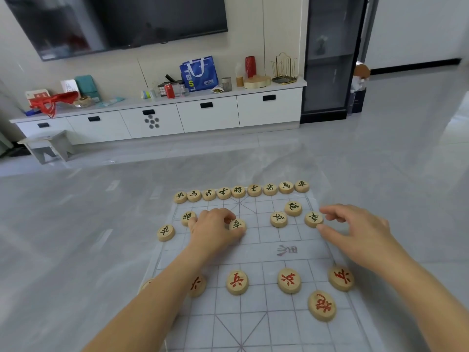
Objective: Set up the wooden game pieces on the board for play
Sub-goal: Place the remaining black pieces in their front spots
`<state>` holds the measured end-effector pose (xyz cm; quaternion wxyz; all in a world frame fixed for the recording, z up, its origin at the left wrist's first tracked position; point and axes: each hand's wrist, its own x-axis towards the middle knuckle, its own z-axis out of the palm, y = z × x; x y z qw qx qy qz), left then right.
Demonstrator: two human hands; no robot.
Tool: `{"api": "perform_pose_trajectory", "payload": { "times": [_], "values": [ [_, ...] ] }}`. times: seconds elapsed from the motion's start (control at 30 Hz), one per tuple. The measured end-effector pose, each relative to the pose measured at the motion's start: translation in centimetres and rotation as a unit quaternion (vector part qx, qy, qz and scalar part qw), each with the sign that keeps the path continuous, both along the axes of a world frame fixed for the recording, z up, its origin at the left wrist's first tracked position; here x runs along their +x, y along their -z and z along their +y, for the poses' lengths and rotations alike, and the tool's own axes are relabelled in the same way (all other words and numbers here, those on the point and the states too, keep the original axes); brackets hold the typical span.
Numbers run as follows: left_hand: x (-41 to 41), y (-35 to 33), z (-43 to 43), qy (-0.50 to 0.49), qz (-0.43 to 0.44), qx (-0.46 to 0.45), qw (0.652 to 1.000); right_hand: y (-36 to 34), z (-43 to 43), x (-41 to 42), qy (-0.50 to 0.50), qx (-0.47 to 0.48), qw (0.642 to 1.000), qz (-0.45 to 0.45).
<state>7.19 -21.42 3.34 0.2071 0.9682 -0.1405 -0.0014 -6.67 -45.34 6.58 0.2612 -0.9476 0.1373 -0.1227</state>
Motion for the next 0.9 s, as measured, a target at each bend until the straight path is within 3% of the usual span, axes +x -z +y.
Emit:
{"api": "perform_pose_trajectory", "payload": {
  "times": [0.37, 0.47, 0.73, 0.9],
  "values": [
    [-0.1, 0.1, -0.6, 0.005, -0.009, 0.043, 0.999, 2.5, -0.2, 0.4, 0.009, 0.032, 0.996, 0.08],
    [-0.4, -0.2, -3.1, 0.049, -0.025, 0.065, 0.996, 2.6, -0.1, 0.6, 0.017, 0.03, 0.995, 0.094],
    [-0.8, 0.3, -8.9, 0.084, 0.015, 0.021, 0.996, 2.6, -0.4, 0.3, 0.025, 0.044, 0.995, 0.081],
    [-0.8, 0.2, -8.0, 0.065, -0.039, 0.071, 0.995, 2.5, -0.3, 0.4, 0.021, 0.045, 0.995, 0.084]
  ]
}}
